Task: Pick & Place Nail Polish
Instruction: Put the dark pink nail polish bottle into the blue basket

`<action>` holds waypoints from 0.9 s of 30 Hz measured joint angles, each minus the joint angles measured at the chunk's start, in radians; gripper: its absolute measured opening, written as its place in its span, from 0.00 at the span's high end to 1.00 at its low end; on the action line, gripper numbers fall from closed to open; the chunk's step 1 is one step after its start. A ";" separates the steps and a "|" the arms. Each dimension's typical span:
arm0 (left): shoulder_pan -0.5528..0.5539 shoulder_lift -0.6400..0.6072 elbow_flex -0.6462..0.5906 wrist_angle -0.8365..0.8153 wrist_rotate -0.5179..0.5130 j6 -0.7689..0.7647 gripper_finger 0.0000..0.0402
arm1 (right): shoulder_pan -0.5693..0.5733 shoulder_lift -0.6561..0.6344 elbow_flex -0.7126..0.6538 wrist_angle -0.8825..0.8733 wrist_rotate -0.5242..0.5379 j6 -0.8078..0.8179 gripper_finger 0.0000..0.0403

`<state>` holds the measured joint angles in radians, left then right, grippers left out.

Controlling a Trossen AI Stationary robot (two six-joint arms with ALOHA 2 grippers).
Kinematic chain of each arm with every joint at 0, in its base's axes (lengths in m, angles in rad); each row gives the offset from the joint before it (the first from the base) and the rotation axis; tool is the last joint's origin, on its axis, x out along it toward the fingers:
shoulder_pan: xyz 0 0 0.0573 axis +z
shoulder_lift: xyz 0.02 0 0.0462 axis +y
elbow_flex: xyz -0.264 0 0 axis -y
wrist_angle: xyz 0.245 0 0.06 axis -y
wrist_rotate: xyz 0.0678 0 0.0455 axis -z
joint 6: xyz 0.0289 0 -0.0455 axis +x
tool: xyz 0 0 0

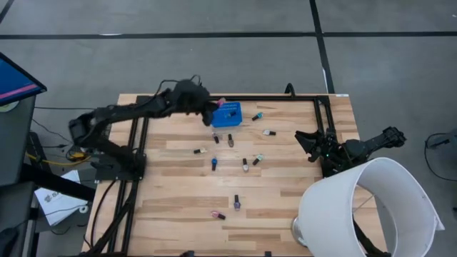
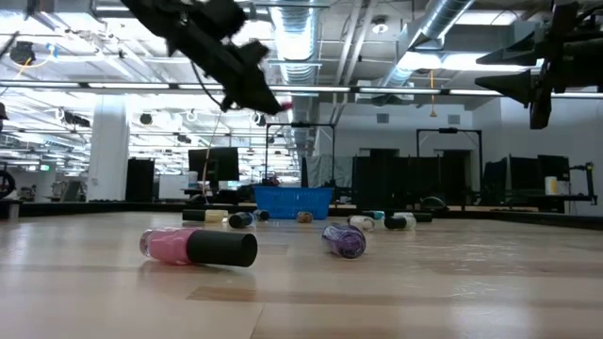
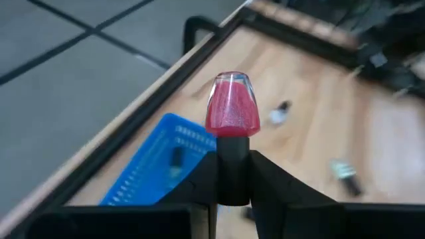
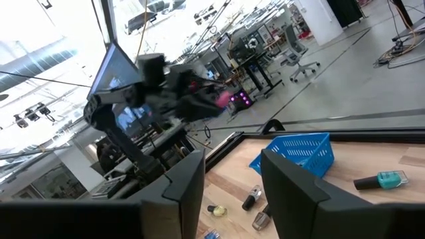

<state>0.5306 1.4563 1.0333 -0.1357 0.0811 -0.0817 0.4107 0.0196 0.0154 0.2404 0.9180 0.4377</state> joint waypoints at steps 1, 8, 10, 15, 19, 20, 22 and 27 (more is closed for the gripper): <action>0.014 0.035 0.022 -0.010 0.002 0.019 0.88 | 0.000 0.000 0.000 0.001 0.000 0.000 0.66; 0.073 0.244 0.079 -0.024 0.003 0.051 0.88 | -0.001 0.000 0.000 0.000 0.000 0.000 0.67; 0.074 0.287 0.079 -0.028 0.003 0.052 0.88 | -0.001 0.000 0.000 0.001 0.000 0.000 0.67; 0.063 0.362 0.079 -0.026 0.003 0.052 0.88 | -0.001 0.000 0.000 0.000 0.000 0.000 0.67; 0.056 0.388 0.079 -0.022 -0.006 0.058 0.88 | -0.001 0.000 0.000 0.001 0.000 0.000 0.67; 0.056 0.391 0.079 -0.020 -0.006 0.058 0.88 | -0.001 0.000 0.000 0.000 0.000 0.000 0.67; 0.056 0.391 0.079 -0.022 -0.007 0.059 0.88 | -0.001 0.000 0.000 0.001 0.000 0.000 0.67; 0.054 0.391 0.079 -0.019 -0.039 0.059 0.87 | -0.001 0.000 0.000 0.001 0.001 0.000 0.67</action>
<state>0.5850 1.8477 1.1118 -0.1551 0.0422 -0.0227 0.4099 0.0195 0.0154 0.2409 0.9188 0.4381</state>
